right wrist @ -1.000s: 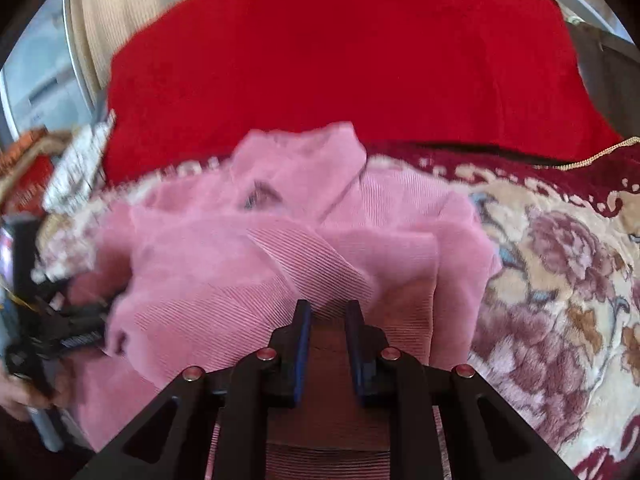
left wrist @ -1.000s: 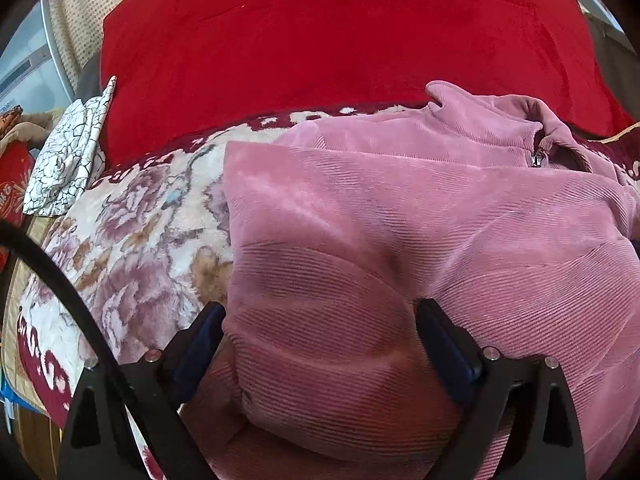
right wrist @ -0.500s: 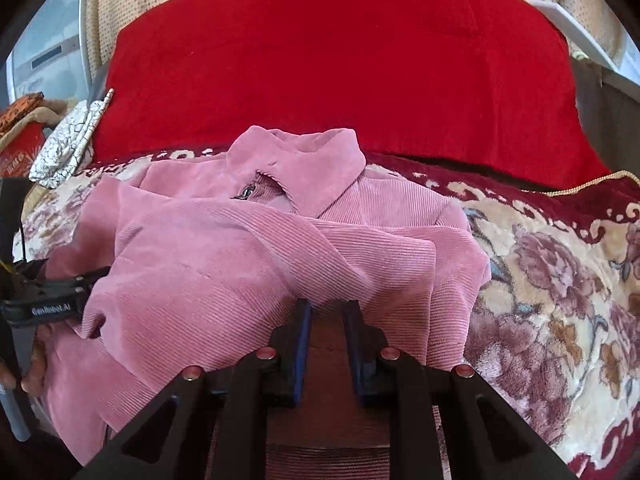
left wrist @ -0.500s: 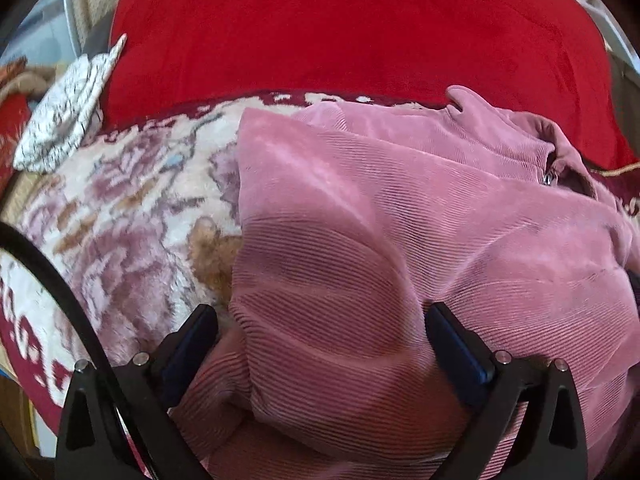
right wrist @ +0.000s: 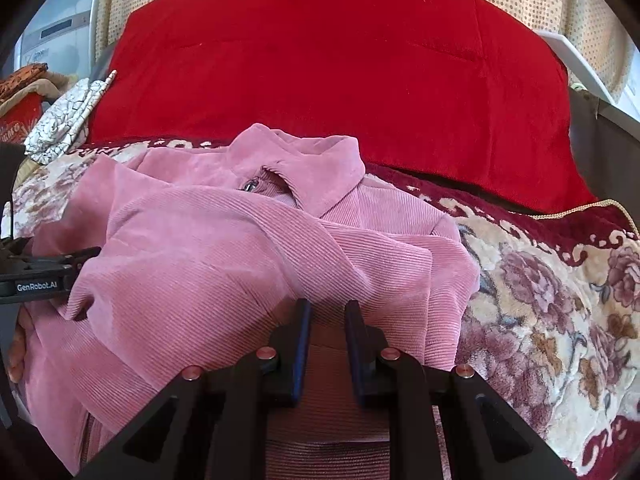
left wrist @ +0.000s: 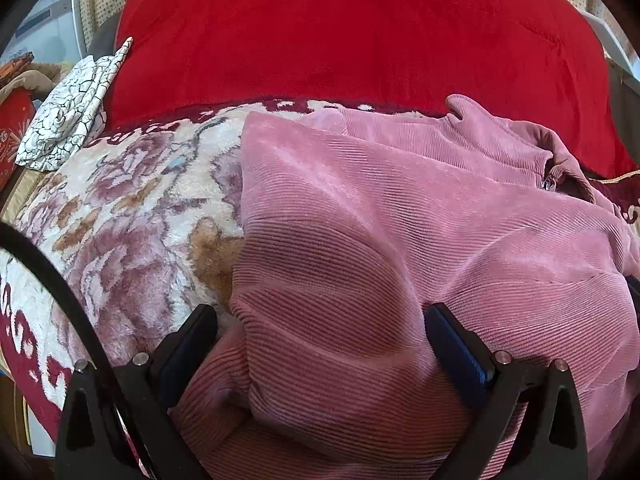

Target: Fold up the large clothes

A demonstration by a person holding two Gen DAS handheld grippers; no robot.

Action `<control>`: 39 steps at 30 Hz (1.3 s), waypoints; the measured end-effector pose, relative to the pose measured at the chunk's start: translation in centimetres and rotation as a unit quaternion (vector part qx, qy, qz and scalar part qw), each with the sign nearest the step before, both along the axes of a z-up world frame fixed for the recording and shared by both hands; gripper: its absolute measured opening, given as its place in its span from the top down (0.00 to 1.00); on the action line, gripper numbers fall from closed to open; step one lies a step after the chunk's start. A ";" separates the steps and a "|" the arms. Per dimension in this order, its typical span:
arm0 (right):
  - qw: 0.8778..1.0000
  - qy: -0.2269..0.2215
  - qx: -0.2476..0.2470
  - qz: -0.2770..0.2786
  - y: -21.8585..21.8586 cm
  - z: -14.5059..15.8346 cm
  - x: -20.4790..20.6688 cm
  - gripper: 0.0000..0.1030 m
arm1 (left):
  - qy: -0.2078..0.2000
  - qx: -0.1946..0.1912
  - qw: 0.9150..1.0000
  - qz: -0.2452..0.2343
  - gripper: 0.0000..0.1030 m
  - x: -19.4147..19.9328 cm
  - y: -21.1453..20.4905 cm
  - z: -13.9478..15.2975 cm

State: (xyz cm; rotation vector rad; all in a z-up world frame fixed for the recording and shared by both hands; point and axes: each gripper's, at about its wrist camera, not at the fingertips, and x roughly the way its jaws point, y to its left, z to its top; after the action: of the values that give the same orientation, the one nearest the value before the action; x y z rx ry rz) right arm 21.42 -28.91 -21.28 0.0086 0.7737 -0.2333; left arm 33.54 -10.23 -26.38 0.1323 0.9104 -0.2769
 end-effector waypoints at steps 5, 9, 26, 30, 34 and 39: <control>1.000 0.000 -0.007 0.003 0.1 0.0 0.0 0.80 | -0.003 -0.001 1.000 0.003 0.00 -0.1 -0.1 0.0; 1.000 0.000 -0.009 0.004 0.0 0.1 0.0 0.80 | -0.006 -0.002 1.000 0.003 0.00 -0.2 0.0 0.1; 0.995 -0.033 0.080 0.047 -2.5 0.9 -4.0 0.80 | -0.045 0.003 0.998 -0.032 0.00 -3.6 3.5 2.2; 0.990 -0.056 0.114 0.056 -4.0 1.4 -6.0 0.80 | -0.049 -0.031 0.998 -0.012 0.00 -5.9 6.9 2.5; 0.983 -0.070 0.160 0.055 -5.0 1.2 -8.3 0.49 | -0.046 -0.019 0.999 0.009 0.00 -8.0 10.0 2.1; 0.974 -0.094 0.198 0.050 -5.4 0.9 -11.9 0.15 | -0.009 -0.025 0.999 0.018 0.00 -9.8 13.1 0.7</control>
State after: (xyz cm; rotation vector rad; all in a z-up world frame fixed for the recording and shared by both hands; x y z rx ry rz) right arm 9.57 -34.34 -20.36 0.3638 0.6198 0.0205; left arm 23.73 2.91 -25.72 0.0722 0.8873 -0.2647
